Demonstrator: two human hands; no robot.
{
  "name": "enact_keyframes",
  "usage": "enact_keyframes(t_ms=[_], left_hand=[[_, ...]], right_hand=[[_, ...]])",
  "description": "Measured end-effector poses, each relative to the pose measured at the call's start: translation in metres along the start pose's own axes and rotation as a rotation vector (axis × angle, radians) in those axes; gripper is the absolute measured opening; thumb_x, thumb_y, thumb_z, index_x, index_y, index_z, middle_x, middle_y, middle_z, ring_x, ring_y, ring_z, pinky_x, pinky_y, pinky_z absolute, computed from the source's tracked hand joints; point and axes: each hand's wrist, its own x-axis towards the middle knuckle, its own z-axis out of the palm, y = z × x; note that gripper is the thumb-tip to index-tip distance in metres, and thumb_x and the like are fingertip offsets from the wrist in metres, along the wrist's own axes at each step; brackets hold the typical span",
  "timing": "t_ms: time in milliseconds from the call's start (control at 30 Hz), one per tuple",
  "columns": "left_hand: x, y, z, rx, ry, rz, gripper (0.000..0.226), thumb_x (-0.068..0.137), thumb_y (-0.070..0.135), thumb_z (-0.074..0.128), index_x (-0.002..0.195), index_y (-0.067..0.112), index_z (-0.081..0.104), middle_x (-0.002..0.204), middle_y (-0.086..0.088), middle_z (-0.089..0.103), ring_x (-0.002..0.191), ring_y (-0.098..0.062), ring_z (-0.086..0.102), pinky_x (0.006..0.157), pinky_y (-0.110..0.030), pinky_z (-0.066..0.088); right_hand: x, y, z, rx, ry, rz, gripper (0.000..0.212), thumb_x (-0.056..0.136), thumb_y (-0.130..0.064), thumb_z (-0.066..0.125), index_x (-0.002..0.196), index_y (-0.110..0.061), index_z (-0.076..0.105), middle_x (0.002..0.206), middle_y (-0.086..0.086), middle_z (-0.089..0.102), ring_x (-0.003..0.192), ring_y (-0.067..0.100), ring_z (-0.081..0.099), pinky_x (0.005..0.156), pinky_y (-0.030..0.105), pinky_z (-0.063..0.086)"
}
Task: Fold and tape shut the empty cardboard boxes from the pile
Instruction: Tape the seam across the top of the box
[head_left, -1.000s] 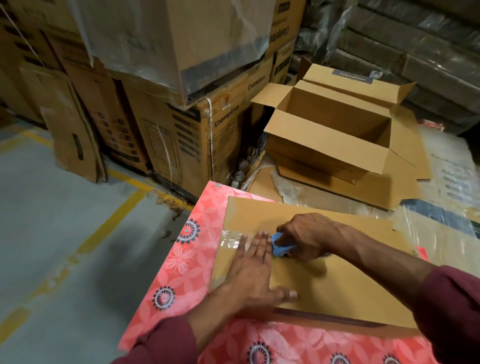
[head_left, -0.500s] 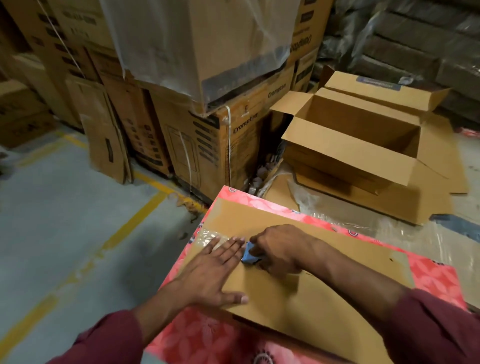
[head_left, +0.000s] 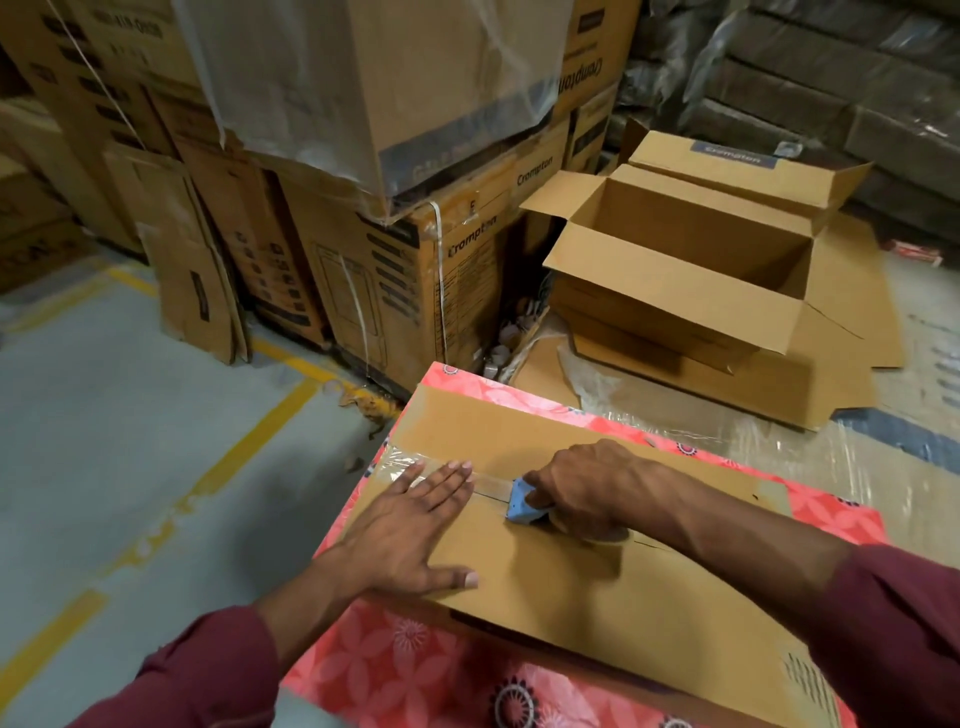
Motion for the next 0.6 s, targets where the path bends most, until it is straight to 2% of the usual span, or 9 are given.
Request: enact_keyframes(t_ms=[67,167,300,400,467,533,600], left_hand=[[-0.001,0.001,0.0,0.0,-0.001,0.002,0.116,0.087,0.095,0.026,0.166,0.011,0.014,0.174,-0.006,0.001,0.161,-0.017,-0.003,0.126,-0.047,-0.001],[-0.001,0.0,-0.001,-0.007,-0.023,-0.003,0.116,0.087,0.095,0.027,0.167,0.012,0.011,0.174,-0.004,-0.001,0.161,-0.017,-0.005,0.127,-0.046,-0.004],[0.002,0.003,-0.006,-0.019,-0.1,-0.032,0.119,0.084,0.098,0.022,0.167,0.015,-0.001,0.173,0.0,-0.014,0.158,-0.013,-0.018,0.128,-0.046,-0.009],[0.007,0.015,-0.01,0.002,-0.185,-0.098,0.127,0.078,0.103,0.014,0.165,0.013,-0.01,0.17,-0.001,-0.023,0.157,-0.015,-0.025,0.127,-0.05,-0.011],[0.017,0.029,-0.011,0.0,-0.201,-0.101,0.129,0.077,0.103,0.013,0.165,0.01,-0.011,0.169,-0.004,-0.024,0.156,-0.017,-0.026,0.127,-0.053,-0.013],[0.031,0.047,-0.01,-0.024,-0.211,-0.062,0.13,0.078,0.102,0.014,0.164,0.008,-0.011,0.169,-0.006,-0.023,0.157,-0.019,-0.025,0.127,-0.053,-0.013],[0.04,0.056,-0.011,-0.058,-0.213,-0.058,0.129,0.079,0.1,0.015,0.164,0.007,-0.011,0.17,-0.006,-0.021,0.157,-0.018,-0.024,0.128,-0.051,-0.012]], right_hand=[[-0.002,0.001,0.003,-0.001,-0.004,0.007,0.044,0.1,-0.039,0.055,0.142,-0.03,0.056,0.127,0.001,0.067,0.111,0.029,0.066,0.073,0.033,0.042],[-0.005,0.001,-0.001,0.015,-0.02,0.027,0.036,0.098,-0.038,0.059,0.132,-0.028,0.061,0.121,0.001,0.069,0.106,0.029,0.067,0.073,0.033,0.047],[-0.003,-0.004,-0.018,-0.004,-0.139,0.018,0.037,0.086,-0.021,0.073,0.123,-0.022,0.064,0.114,0.002,0.069,0.103,0.03,0.067,0.072,0.032,0.044],[0.004,-0.006,-0.014,-0.01,-0.073,-0.049,0.033,0.084,-0.035,0.072,0.114,-0.023,0.069,0.093,-0.002,0.066,0.086,0.028,0.064,0.074,0.034,0.054],[0.006,0.002,-0.007,0.001,-0.016,-0.07,0.036,0.082,-0.044,0.069,0.113,-0.026,0.069,0.083,-0.005,0.058,0.083,0.026,0.06,0.07,0.033,0.05],[0.006,0.008,-0.003,0.014,0.001,-0.087,0.04,0.082,-0.048,0.068,0.114,-0.026,0.068,0.081,-0.005,0.056,0.083,0.025,0.057,0.07,0.032,0.043],[0.007,0.01,-0.001,0.034,0.011,-0.105,0.041,0.082,-0.051,0.067,0.113,-0.025,0.068,0.084,-0.002,0.062,0.081,0.025,0.061,0.071,0.034,0.051]])
